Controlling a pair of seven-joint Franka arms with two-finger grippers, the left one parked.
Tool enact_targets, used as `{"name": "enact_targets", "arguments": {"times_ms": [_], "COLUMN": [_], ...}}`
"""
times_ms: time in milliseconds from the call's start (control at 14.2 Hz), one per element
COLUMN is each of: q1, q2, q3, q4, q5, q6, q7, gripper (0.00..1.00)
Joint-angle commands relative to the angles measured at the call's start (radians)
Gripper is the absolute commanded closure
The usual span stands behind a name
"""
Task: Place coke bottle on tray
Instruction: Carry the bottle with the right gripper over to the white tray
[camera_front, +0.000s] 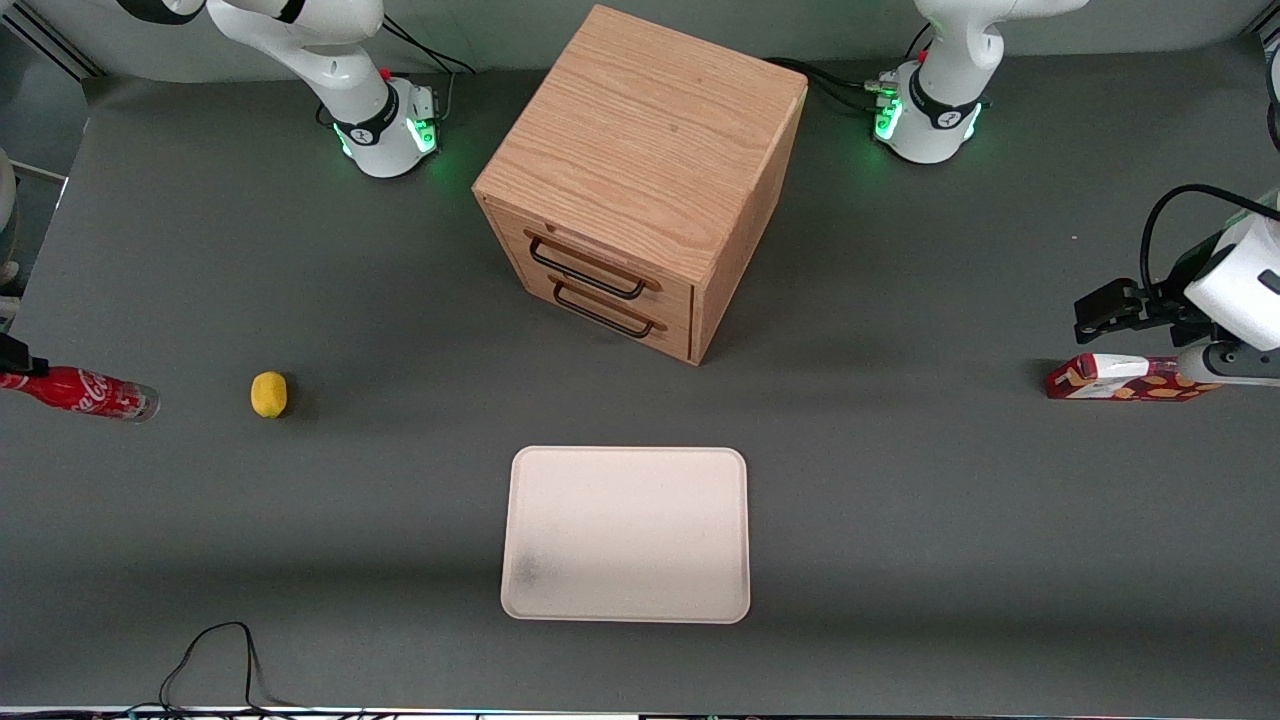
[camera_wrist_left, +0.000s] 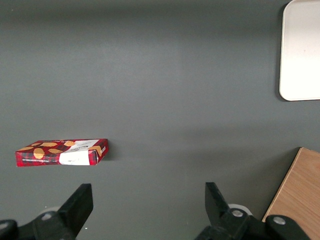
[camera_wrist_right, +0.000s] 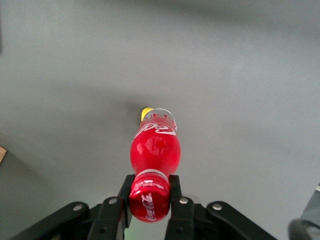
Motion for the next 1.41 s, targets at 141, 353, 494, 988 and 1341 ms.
{"name": "enact_targets", "arguments": {"times_ms": [141, 353, 494, 988, 1341], "q1": [0.018, 0.019, 0.021, 0.205, 0.298], "q2": [0.084, 0.145, 0.173, 0.318, 0.433], "q3": [0.055, 0.185, 0.283, 0.357, 0.357], "q4": [0.151, 0.199, 0.21, 0.251, 0.293], "q5": [-0.011, -0.011, -0.011, -0.013, -0.022], "q6": [-0.039, -0.003, 0.057, 0.329, 0.468], "q7": [0.208, 0.426, 0.588, 0.902, 0.899], "gripper": [1.0, 1.0, 1.0, 1.0, 1.0]}}
